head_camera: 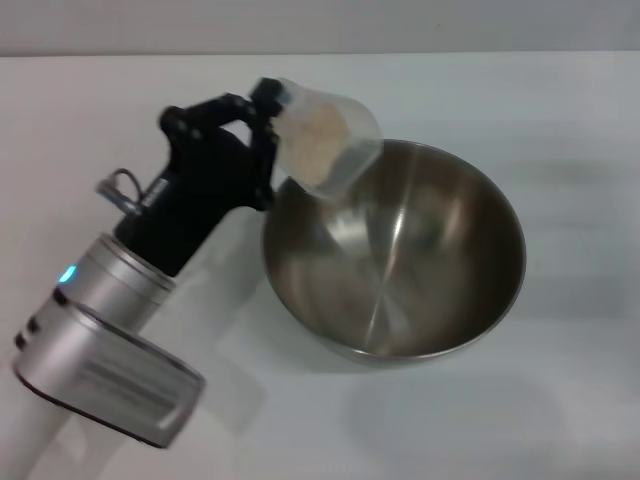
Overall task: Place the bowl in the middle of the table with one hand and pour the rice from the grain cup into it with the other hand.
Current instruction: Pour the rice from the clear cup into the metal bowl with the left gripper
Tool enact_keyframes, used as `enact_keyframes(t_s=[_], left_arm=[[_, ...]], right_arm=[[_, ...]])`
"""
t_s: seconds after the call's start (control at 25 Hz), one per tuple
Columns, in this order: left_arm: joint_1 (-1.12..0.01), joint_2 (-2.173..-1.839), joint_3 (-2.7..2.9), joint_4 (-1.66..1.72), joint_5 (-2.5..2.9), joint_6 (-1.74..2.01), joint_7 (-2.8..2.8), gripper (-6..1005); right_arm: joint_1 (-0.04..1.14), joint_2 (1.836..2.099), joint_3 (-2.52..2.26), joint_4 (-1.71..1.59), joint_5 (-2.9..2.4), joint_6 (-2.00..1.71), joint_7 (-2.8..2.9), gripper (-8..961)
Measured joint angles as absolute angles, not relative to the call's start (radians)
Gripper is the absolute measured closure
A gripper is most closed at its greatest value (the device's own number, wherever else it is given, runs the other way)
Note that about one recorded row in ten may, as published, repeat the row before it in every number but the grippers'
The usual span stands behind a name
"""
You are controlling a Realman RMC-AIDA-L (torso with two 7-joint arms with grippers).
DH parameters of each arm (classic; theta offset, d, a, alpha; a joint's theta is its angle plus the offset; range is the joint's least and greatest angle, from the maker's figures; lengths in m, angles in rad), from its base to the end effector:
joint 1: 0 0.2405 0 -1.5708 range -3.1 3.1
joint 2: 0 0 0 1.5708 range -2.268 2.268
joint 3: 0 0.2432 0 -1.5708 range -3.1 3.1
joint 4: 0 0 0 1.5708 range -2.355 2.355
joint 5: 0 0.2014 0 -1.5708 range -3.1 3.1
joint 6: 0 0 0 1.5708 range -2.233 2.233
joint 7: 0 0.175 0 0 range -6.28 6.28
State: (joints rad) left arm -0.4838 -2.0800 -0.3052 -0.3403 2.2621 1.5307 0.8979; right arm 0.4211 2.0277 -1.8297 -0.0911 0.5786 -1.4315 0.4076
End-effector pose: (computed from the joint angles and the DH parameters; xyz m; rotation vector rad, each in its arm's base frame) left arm -0.1725 0.2951 -0.0658 -1.6577 0.7772 -0.5484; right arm 0.3172 0.3435 0.0842 -1.2957 0.4944 0.9885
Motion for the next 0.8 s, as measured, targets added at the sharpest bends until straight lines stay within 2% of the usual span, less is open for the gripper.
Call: enact_keyframes(t_s=[0.8], left_arm=[[-0.509, -2.080, -0.312, -0.392, 2.439, 1.478, 1.534, 978]], right_arm=[[0.436, 2.015, -1.830, -0.088, 0.571, -1.413, 0.360, 411]])
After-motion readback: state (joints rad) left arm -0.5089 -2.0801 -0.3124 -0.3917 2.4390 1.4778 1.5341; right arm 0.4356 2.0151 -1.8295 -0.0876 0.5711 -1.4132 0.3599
